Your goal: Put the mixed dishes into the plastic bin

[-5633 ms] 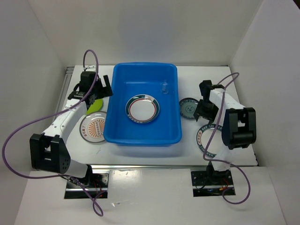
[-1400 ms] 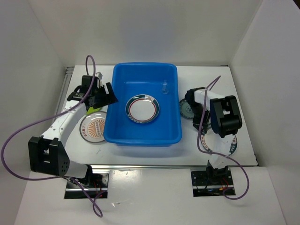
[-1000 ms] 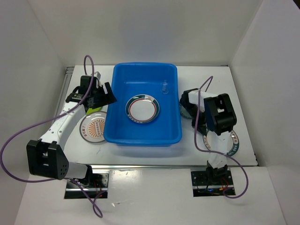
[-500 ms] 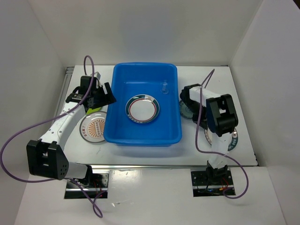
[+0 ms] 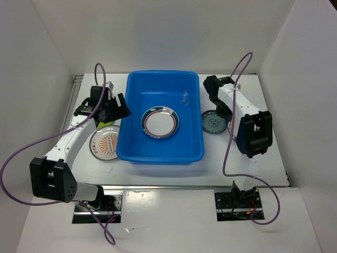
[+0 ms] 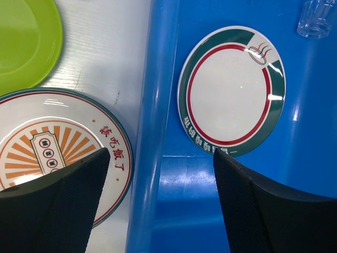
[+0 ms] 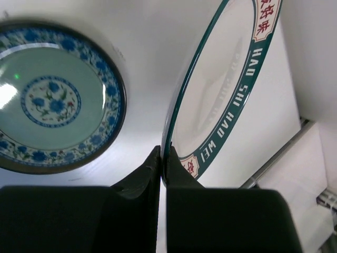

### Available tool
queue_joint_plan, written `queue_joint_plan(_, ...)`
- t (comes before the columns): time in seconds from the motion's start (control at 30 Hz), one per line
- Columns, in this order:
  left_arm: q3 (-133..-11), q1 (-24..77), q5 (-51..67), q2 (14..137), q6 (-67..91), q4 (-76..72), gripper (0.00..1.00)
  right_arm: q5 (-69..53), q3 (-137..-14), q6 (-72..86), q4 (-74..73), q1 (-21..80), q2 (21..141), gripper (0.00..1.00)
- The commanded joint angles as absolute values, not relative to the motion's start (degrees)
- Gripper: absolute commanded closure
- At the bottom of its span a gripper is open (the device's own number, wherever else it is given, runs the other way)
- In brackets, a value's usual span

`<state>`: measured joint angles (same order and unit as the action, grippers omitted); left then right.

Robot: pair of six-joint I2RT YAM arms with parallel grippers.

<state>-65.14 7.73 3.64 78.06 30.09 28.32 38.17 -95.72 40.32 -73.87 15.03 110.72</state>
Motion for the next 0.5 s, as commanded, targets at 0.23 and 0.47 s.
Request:
queue_joint_plan(0.23,-63.11,7.47,6.86,75.67,30.59,26.28,0.13,51.06,-113.79,32.18,-74.62,24.95,106.26,1.00)
queue_joint_plan(0.47,-63.11,7.47,8.09,75.67,31.64,25.66,0.13,51.15,-124.97,27.86,-73.92,38.39,110.30,1.00)
